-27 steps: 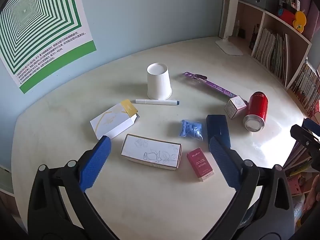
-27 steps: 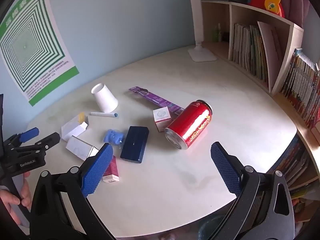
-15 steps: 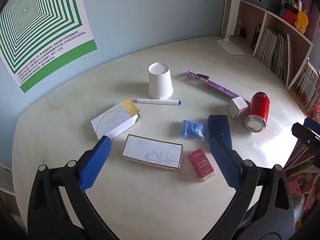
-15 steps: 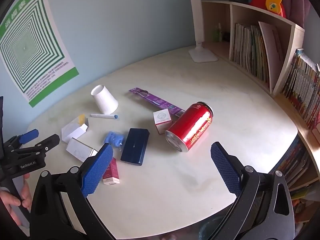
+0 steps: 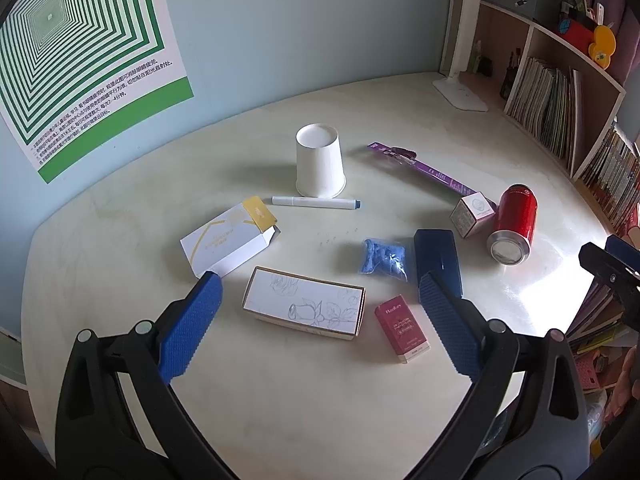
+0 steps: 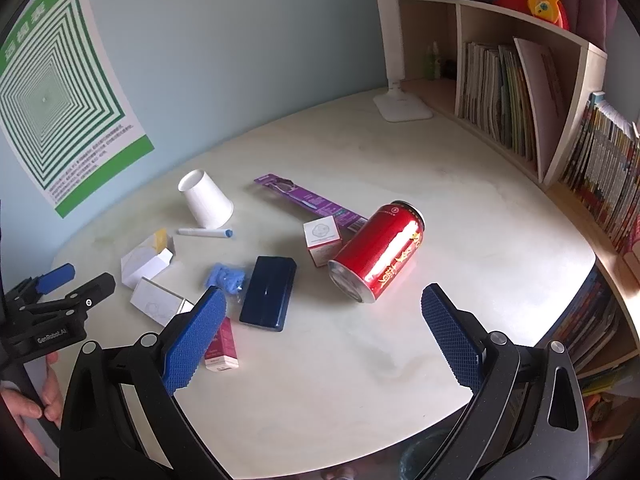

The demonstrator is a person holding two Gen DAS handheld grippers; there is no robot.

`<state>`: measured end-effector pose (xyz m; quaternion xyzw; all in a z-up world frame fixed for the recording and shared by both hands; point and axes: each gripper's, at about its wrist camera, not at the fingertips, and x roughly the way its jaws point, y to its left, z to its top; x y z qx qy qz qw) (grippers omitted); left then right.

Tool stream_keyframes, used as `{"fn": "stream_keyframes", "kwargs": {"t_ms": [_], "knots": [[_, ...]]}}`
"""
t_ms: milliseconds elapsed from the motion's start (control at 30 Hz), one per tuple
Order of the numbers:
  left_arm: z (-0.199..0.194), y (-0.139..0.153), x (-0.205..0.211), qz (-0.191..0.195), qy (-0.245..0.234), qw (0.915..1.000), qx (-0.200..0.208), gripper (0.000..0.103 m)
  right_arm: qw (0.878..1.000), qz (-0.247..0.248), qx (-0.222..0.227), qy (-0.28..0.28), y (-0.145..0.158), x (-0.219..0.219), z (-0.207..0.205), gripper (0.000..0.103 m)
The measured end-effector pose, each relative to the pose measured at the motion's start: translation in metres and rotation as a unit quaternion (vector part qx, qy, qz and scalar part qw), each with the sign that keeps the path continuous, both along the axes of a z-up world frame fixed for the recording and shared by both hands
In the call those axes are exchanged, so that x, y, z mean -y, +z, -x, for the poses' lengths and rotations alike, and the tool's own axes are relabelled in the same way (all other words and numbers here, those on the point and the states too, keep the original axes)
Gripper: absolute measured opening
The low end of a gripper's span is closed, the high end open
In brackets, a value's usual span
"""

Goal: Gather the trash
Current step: 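Move both tools toward the white cup and red can on the desk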

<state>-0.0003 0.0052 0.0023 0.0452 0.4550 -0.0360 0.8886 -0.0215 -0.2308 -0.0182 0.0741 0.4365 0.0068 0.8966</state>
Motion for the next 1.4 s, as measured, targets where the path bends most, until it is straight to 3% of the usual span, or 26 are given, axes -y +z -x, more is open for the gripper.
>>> {"fn": "stream_keyframes", "kwargs": {"t_ms": [1400], "knots": [[-0.0062, 0.0002, 0.0066, -0.007, -0.006, 1.0, -0.002, 0.096, 1.0, -0.003, -0.008, 0.004, -0.0026, -0.0028, -0.0063, 0.097]]}}
